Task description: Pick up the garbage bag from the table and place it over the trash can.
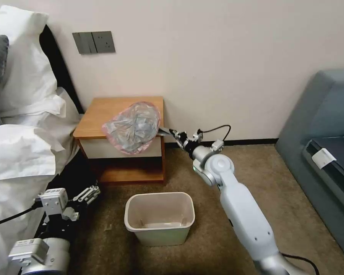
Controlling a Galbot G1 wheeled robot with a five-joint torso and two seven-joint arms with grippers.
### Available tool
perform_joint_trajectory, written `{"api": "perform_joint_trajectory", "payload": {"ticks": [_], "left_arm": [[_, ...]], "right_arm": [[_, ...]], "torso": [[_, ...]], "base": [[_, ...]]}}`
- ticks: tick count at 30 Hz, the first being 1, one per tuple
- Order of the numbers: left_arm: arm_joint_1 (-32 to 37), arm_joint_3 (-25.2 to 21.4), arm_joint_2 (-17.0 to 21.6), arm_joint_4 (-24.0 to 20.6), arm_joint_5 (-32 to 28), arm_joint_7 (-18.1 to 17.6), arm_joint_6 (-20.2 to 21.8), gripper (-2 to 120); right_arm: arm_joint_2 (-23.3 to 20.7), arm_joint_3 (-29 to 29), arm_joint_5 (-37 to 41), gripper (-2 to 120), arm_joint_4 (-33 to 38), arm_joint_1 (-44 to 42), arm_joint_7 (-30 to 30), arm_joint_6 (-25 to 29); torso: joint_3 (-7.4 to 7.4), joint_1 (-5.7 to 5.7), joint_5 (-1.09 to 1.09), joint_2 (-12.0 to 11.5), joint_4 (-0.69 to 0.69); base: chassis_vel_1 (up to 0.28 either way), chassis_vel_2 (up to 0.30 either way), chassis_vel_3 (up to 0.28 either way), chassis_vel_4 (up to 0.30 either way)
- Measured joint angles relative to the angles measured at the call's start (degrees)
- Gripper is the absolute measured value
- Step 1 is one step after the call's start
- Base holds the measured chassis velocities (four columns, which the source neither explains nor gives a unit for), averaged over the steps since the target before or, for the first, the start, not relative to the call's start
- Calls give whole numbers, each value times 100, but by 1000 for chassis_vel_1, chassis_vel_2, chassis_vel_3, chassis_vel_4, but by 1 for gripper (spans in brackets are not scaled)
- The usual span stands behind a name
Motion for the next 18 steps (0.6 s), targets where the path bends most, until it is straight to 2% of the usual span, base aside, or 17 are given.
{"api": "perform_joint_trajectory", "payload": {"ticks": [6, 10, 18], "left_arm": [[-7, 6, 35, 0, 2, 0, -21, 100], [-12, 10, 58, 0, 2, 0, -32, 100], [-36, 21, 76, 0, -2, 0, -49, 100]], "right_arm": [[-111, -81, 56, 0, 648, -527, 213, 108], [-181, -171, 119, 0, 1372, -942, 368, 160], [-393, -390, 10, 0, 2159, -1608, 698, 277]], "torso": [[0, 0, 0, 0, -1], [-1, 0, -1, 0, 0], [-1, 0, -1, 0, 0]], "base": [[0, 0, 0, 0], [0, 0, 0, 0], [0, 0, 0, 0]]}}
